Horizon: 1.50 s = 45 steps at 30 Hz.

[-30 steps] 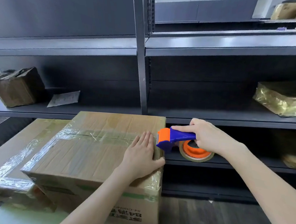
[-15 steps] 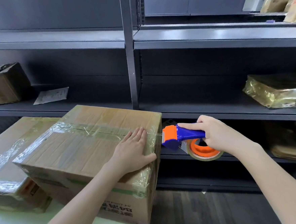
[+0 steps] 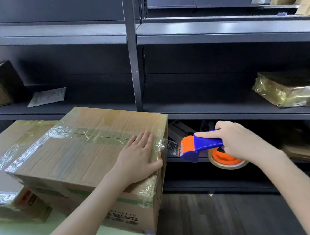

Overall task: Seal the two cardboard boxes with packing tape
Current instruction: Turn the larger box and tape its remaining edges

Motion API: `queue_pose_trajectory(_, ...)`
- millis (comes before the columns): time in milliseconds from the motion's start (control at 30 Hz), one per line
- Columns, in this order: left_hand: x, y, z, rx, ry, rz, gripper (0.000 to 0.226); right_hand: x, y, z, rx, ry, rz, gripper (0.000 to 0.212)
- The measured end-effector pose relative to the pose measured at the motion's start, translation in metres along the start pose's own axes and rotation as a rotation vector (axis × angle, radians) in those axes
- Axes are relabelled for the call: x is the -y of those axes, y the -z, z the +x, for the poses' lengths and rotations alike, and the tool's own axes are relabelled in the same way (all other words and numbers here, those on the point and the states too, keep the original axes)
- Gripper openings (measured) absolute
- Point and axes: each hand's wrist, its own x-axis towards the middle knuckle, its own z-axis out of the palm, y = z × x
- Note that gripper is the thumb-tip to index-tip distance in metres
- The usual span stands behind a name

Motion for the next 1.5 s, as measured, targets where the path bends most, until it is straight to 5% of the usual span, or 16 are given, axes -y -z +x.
queue_pose_trajectory(233, 0.000, 0.001, -0.005, -0.043, -0.176, -0.024, 0.065, 0.030, -0.023, 0.018, 0.047, 0.041, -0.040, 0.072)
queue_pose_trajectory(533, 0.000, 0.005, -0.001, -0.010, -0.191, -0.066, 0.065, 0.056, -0.001, 0.042, 0.131, 0.083, -0.093, 0.067)
queue_pose_trajectory(700, -0.003, 0.013, 0.004, -0.045, -0.224, 0.037, 0.058, 0.065, -0.008, 0.044, 0.098, 0.073, -0.294, 0.034)
queue_pose_trajectory(800, -0.007, 0.016, 0.009, -0.066, -0.294, 0.062, 0.050, 0.062, -0.024, 0.032, 0.198, 0.012, -0.315, 0.040)
queue_pose_trajectory(1033, -0.018, 0.011, 0.023, 0.026, -0.388, 0.132, 0.040, 0.052, -0.013, 0.024, 0.005, -0.247, -0.213, 0.064)
queue_pose_trajectory(1133, -0.021, 0.013, 0.023, 0.063, -0.387, 0.202, 0.052, 0.055, -0.012, 0.021, -0.074, -0.304, -0.166, 0.077)
queue_pose_trajectory(1500, -0.039, 0.018, 0.033, 0.258, -0.354, 0.390, 0.055, 0.077, -0.009, 0.025, -0.353, -0.338, -0.054, 0.068)
